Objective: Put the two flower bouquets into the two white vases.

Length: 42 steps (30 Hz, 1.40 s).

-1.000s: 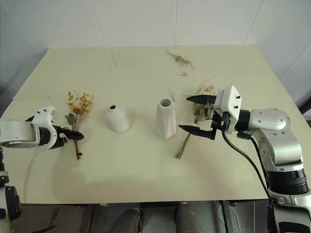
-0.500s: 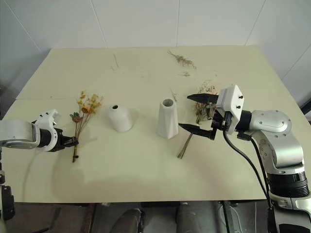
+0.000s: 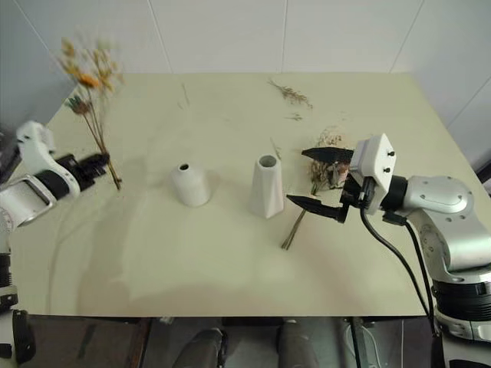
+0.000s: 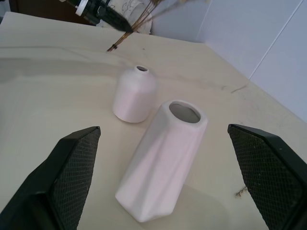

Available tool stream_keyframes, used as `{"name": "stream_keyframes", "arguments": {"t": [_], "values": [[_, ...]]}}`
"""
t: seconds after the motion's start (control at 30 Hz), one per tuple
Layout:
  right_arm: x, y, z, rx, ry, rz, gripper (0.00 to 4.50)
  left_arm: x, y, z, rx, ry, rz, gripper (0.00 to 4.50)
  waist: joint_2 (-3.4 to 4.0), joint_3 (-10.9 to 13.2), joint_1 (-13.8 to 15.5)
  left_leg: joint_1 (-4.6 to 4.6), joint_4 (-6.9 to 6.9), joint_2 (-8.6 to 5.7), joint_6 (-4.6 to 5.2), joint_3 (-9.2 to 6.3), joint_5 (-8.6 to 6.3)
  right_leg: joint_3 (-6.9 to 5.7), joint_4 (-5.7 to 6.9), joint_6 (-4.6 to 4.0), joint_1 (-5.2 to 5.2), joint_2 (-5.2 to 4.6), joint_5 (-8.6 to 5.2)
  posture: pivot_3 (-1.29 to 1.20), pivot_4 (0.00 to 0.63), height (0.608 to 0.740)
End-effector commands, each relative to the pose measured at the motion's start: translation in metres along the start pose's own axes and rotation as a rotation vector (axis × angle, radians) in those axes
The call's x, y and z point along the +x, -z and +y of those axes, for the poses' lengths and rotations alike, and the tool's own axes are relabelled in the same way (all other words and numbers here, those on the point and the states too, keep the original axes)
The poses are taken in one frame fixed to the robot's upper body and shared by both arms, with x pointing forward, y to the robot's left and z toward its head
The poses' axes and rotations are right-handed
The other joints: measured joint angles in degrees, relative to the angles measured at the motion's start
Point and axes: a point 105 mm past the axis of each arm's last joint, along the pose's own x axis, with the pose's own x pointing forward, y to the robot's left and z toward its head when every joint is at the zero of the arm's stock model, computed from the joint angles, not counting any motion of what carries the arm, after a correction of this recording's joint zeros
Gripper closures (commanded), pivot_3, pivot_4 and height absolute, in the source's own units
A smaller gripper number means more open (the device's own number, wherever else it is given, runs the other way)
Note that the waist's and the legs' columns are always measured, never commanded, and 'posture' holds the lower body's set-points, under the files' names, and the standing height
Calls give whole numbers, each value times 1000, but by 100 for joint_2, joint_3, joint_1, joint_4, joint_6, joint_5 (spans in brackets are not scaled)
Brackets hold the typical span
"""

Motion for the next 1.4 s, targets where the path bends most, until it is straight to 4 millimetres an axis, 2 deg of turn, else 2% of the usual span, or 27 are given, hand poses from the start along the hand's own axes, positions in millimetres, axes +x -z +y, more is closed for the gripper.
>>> {"name": "stream_keyframes", "arguments": {"t": [0.03, 0.07, 0.17, 0.27, 0.43, 0.67, 0.77, 0.87, 1.03, 1.4], "values": [[-5, -29, 5, -35, -55, -47, 0, -7, -37, -17, 115, 176, -149, 4474, -1, 1, 6, -1, -6, 1, 1, 0, 1, -1, -5, 0, -1, 0, 0, 0, 150, 740], [-5, -32, 6, -31, -69, -50, 0, -7, -42, -21, 130, 213, -168, 4474, -2, 1, 7, -3, -16, 2, 2, -1, 1, -4, -13, 0, -4, 0, 0, 0, 150, 740], [-3, -54, 24, 8, -179, -94, 0, -7, -54, -50, 167, 441, -165, 4474, -7, 4, 7, -13, -20, 5, 7, -3, -2, -10, -29, 0, -6, -1, 0, 0, 150, 740], [-1, -67, 35, 40, -233, -130, 0, -9, -50, -72, 192, 624, -96, 4474, -9, 5, 5, -26, -21, 5, 13, -8, -6, -17, -42, 1, -12, -4, 0, 0, 150, 740], [-5, -46, 35, 34, -217, -30, 0, -1, -48, -88, 260, 741, -70, 4474, -19, 11, 6, -26, -20, 3, 25, -2, -13, -18, -56, 2, -8, -5, 1, 0, 150, 740], [-7, -34, 18, 49, -88, -27, 0, 12, -40, -110, 232, 873, -82, 4474, -25, 15, 12, -26, -14, 6, 26, -2, -13, -19, -45, 2, -10, -1, 1, 0, 150, 740], [-5, -30, 18, 53, -64, -27, 0, 18, -39, -121, 205, 912, -113, 4474, -31, 18, 17, -27, -7, 5, 26, -3, -13, -20, -40, 3, -9, -2, 1, 0, 150, 740], [-3, -27, 19, 56, -47, -30, 0, 23, -28, -129, 169, 949, -120, 4474, -32, 19, 20, -28, -5, 5, 25, -3, -12, -20, -36, 3, -10, -2, 1, 0, 150, 740], [-3, -30, 19, 55, -25, -31, 0, 27, -13, -132, 142, 966, -135, 4474, -33, 20, -13, -28, -5, 7, 25, -6, -12, -10, -28, 3, -18, -1, 1, 0, 150, 740], [-2, -33, 18, 62, 2, -33, 0, 28, -6, -118, 147, 918, -155, 4474, -36, 21, 10, -28, 5, 5, 23, -13, -11, -11, -20, 4, -17, -2, 2, 0, 150, 740]]}}
